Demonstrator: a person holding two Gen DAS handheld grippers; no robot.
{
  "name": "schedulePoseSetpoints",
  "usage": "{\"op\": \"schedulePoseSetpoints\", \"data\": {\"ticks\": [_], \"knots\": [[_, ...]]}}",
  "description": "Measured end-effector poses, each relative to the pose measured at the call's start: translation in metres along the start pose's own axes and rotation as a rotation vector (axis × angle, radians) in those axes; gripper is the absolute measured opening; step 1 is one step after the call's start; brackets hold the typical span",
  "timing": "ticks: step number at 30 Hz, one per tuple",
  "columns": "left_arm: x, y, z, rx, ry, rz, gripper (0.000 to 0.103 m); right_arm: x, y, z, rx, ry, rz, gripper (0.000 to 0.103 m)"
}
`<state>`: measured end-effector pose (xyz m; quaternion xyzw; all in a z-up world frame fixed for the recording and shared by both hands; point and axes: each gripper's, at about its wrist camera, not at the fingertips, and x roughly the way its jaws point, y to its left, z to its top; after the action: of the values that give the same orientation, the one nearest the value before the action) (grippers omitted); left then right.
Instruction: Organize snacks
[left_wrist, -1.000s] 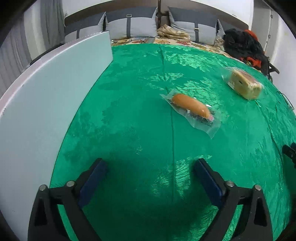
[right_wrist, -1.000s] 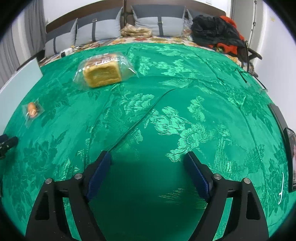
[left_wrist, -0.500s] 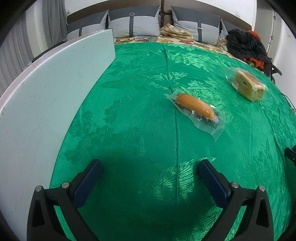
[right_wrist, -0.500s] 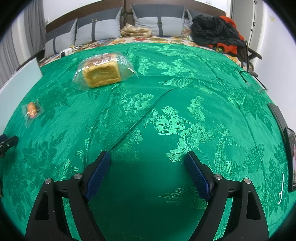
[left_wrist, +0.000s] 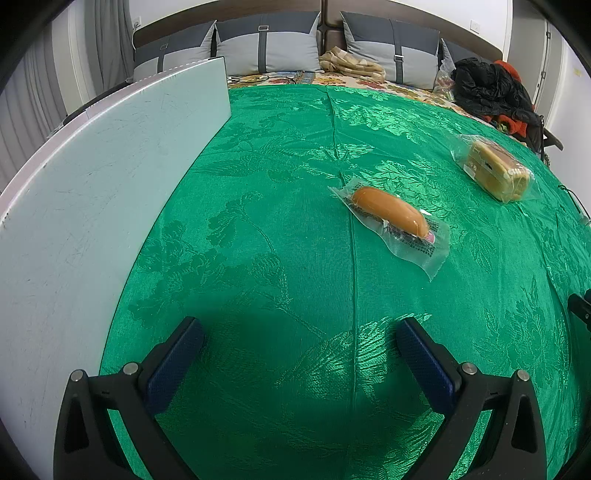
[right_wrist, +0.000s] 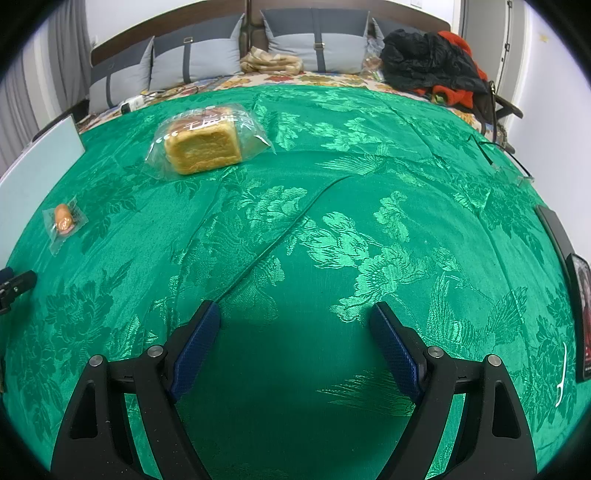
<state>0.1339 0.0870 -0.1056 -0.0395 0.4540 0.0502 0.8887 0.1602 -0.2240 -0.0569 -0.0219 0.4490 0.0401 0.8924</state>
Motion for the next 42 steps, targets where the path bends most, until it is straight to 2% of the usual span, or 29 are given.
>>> {"op": "schedulePoseSetpoints", "data": {"ticks": [35, 39, 42], "knots": [[0.002, -0.002, 0.001, -0.003, 0.001, 0.002, 0.103, -0.001, 0.001, 0.0, 0.001, 0.001, 0.0, 0.086], [-0.001, -0.001, 0.0, -0.019, 0.05, 0.003, 0.103, -0.001, 0.0, 0.0, 0.002, 0.001, 0.0, 0.086], [-0.011, 0.0, -0.002, -0.088, 0.089, -0.078, 0.103, -0.001, 0.001, 0.0, 0.001, 0.001, -0.001, 0.086]]}}
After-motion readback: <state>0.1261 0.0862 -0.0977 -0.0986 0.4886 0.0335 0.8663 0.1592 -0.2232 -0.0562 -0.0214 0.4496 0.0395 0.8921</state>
